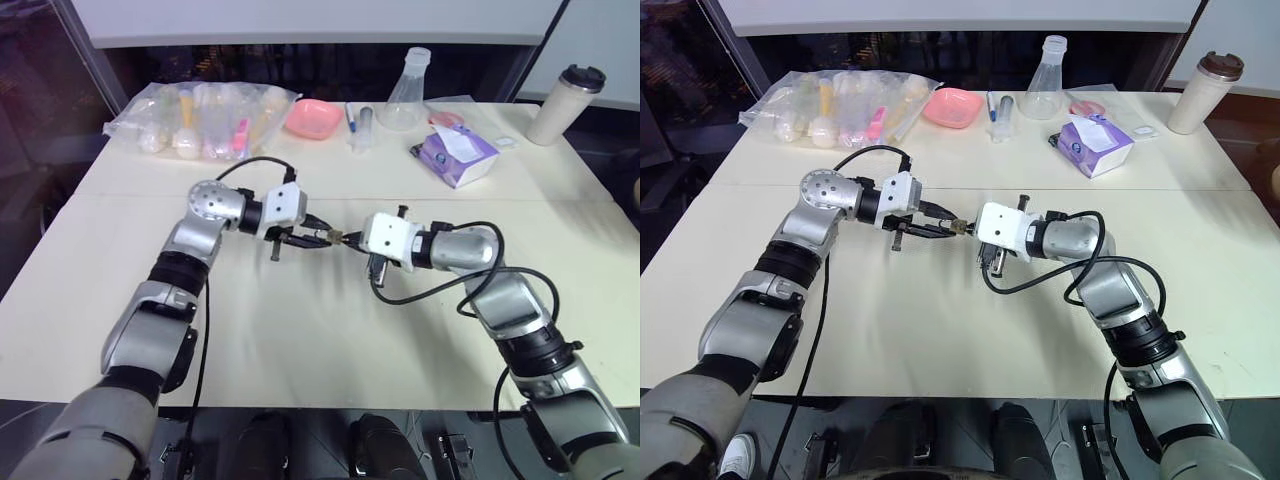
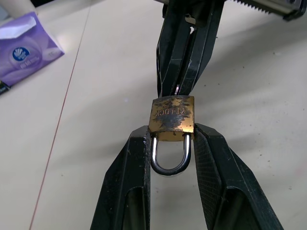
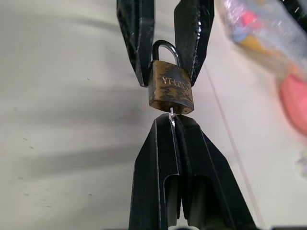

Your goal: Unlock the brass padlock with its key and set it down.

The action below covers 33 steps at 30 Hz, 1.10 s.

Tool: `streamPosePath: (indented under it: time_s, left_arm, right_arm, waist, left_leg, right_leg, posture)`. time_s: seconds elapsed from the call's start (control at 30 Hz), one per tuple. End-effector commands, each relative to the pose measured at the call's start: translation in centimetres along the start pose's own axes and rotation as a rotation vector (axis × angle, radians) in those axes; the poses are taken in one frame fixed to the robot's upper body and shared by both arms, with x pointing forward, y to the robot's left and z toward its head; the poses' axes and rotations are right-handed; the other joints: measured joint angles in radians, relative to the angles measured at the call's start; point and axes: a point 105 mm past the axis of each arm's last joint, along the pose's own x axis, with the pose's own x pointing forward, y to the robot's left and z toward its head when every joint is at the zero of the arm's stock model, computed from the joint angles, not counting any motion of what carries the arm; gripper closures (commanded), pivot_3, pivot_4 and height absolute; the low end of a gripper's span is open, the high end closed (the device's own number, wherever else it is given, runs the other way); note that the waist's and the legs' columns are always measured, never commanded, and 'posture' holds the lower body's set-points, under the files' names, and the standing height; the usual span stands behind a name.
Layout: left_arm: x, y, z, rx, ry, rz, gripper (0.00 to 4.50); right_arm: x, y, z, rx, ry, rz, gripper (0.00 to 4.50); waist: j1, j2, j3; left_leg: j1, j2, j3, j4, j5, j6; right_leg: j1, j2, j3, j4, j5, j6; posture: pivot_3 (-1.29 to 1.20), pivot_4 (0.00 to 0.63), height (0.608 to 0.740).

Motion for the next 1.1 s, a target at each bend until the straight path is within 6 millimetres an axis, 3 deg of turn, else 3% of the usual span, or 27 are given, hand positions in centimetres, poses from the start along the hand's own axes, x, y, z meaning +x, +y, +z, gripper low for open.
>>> streamPosePath:
  time_s: [0.03, 0.63, 0.73, 0.87, 0.97, 1.1]
  left_arm:
    - [0.1, 0.8, 2.0, 0.087, -0.06, 0.03, 3.81]
    - [0.5, 0.5, 2.0, 0.263, -0.032, 0.017, 3.81]
    - [0.5, 0.4, 1.6, 0.231, -0.027, 0.017, 3.81]
    - [-0.1, 0.7, 0.8, 0.083, -0.036, 0.037, 3.81]
    - [-0.7, 1.1, 0.5, -0.035, -0.047, 0.052, 3.81]
    - [-1.5, 1.3, 0.5, -0.167, -0.072, 0.04, 3.81]
  right_arm:
    - [0.3, 1.3, 2.2, 0.009, -0.066, 0.08, 4.45]
    - [-0.5, 3.0, 2.5, 0.186, 0.015, 0.213, 4.45]
    - [-0.2, 1.8, 2.7, 0.05, 0.0, 0.114, 4.45]
    - [-0.2, 0.3, 0.9, -0.396, 0.095, -0.03, 4.45]
    - [-0.8, 0.4, -0.4, -0.577, 0.113, -0.048, 3.5]
    - [-1.5, -0.4, -0.3, -0.728, 0.076, -0.138, 1.49]
  waist:
    - [0.0, 0.0, 0.0]
    - [0.001, 0.0, 0.0]
    - [0.0, 0.0, 0.0]
    - [-0.001, 0.0, 0.0]
    - [0.002, 0.0, 0.0]
    - [-0.005, 0.0, 0.0]
  left_leg:
    - [0.0, 0.0, 0.0, 0.0, 0.0, 0.0]
    - [0.0, 0.0, 0.0, 0.0, -0.001, 0.001]
    - [0.0, 0.0, 0.0, 0.0, -0.001, 0.001]
    - [0.0, 0.0, 0.0, 0.0, -0.001, 0.001]
    - [0.0, -0.001, 0.0, 0.0, -0.001, 0.001]
    - [0.0, -0.001, 0.0, 0.0, -0.001, 0.001]
  right_leg:
    - [0.0, 0.0, 0.0, 0.0, 0.0, 0.0]
    - [0.0, 0.0, 0.0, 0.0, 0.0, 0.0]
    - [0.0, 0.0, 0.0, 0.0, 0.0, 0.0]
    - [0.0, 0.0, 0.0, 0.0, 0.0, 0.0]
    - [0.0, 0.0, 0.0, 0.0, 0.0, 0.0]
    - [-0.001, 0.0, 0.0, 0.0, 0.0, 0.0]
  posture:
    - [0.0, 0.15, 0.715]
    - [0.0, 0.15, 0.715]
    - [0.0, 0.15, 0.715]
    - [0.0, 0.15, 0.715]
    - [0.0, 0.15, 0.715]
    - [0.0, 0.15, 0.715]
